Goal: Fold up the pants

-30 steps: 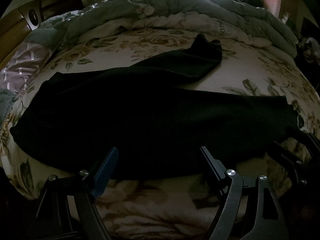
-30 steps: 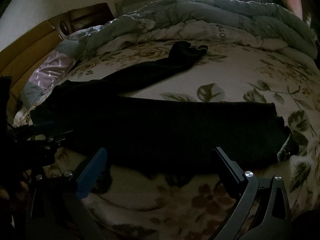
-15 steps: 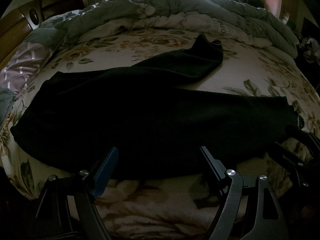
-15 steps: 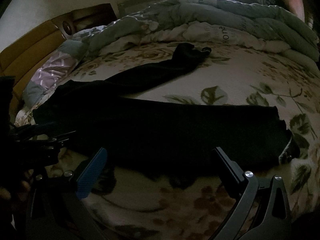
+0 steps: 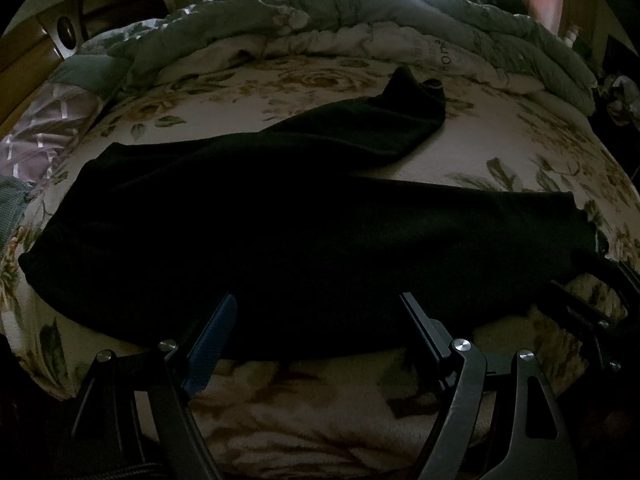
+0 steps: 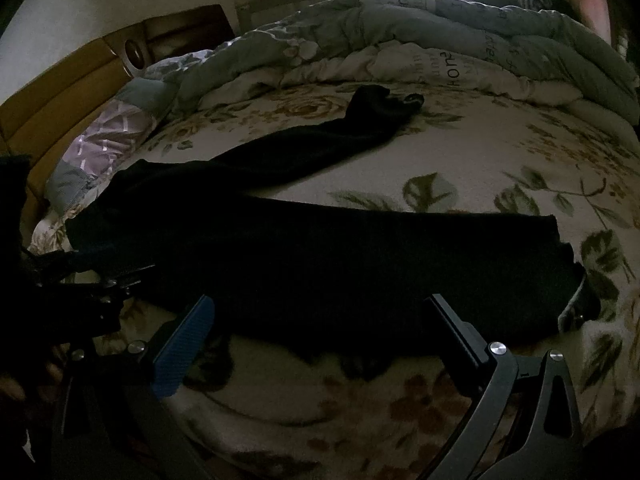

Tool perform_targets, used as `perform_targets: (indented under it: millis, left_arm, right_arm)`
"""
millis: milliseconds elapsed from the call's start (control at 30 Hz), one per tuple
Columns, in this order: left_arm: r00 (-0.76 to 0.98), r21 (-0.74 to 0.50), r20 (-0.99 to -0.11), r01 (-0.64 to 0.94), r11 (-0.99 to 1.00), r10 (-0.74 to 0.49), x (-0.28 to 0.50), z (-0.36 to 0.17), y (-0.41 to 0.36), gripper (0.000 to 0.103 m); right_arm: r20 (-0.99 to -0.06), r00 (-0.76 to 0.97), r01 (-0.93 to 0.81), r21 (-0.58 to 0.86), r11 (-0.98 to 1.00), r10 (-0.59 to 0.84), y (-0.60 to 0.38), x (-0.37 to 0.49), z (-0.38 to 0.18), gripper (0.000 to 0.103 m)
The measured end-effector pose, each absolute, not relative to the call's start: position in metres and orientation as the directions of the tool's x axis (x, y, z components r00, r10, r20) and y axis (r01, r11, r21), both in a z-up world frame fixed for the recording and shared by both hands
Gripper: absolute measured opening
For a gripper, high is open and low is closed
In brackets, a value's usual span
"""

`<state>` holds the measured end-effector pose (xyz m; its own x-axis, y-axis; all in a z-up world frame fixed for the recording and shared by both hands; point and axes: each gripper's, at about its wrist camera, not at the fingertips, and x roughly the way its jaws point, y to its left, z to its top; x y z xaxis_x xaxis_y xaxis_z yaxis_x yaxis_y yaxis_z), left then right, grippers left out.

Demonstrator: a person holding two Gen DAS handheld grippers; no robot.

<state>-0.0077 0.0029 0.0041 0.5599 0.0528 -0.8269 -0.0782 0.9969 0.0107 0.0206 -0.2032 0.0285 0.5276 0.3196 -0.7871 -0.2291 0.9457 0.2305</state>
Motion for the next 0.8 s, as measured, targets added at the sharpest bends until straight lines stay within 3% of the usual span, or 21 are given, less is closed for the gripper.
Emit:
perform_targets:
  millis: [800]
  left_arm:
    - [0.56,0.015,-0.828,-0.051,0.999,0.041,-0.0055,0.0039,-0.0063,0.081]
  right_arm:
    - [-0.78,0.531,-0.213,0.256,0.943,0.332,-0.2079,0.0276,0.0317,0.103]
